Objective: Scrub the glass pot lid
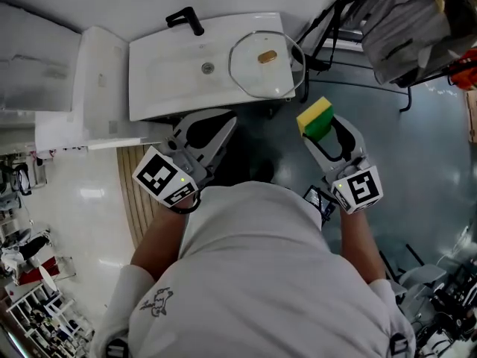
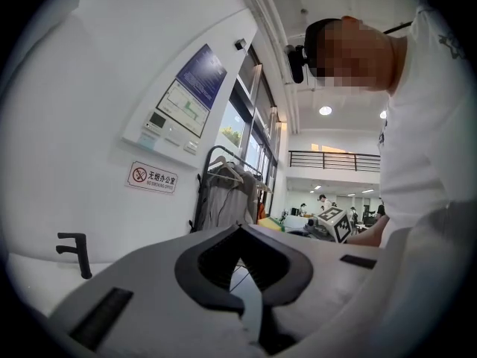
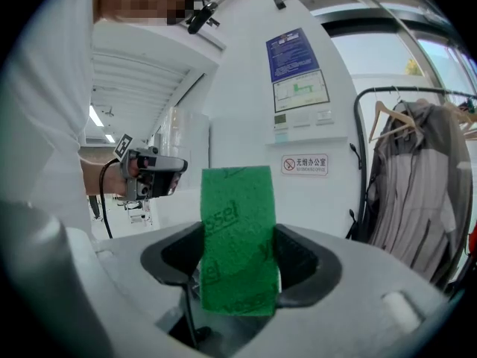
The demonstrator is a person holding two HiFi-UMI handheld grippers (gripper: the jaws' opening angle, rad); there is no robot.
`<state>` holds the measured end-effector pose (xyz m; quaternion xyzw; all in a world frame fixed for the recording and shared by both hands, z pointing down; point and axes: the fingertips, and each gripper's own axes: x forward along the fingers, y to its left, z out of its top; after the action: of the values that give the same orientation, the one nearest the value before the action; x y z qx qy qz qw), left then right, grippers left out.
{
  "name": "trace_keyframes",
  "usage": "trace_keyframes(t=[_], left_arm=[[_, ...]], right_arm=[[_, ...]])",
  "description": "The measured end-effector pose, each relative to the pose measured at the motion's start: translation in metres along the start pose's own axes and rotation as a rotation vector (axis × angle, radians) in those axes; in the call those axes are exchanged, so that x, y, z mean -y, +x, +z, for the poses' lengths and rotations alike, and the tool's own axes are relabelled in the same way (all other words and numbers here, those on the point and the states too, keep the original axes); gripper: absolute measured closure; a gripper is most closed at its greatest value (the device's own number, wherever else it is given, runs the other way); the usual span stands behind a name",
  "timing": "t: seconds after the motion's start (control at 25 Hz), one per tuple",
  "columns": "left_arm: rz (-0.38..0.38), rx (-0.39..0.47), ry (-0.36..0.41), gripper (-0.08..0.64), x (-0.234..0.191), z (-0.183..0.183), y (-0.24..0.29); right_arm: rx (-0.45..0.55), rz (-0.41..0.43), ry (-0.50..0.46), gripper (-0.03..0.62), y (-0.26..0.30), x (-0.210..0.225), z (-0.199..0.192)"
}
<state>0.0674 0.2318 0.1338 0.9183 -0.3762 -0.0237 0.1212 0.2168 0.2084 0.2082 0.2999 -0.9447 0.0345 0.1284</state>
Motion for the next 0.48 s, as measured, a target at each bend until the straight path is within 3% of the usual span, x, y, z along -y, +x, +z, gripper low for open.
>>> trace_keyframes(t=[0.48], left_arm=[[-0.062, -0.004, 0.064, 0.561, 0.044, 0.006, -0.058]], right_arm=[[0.001, -0.023, -0.043, 0.301, -0.025, -0.07, 0.013]])
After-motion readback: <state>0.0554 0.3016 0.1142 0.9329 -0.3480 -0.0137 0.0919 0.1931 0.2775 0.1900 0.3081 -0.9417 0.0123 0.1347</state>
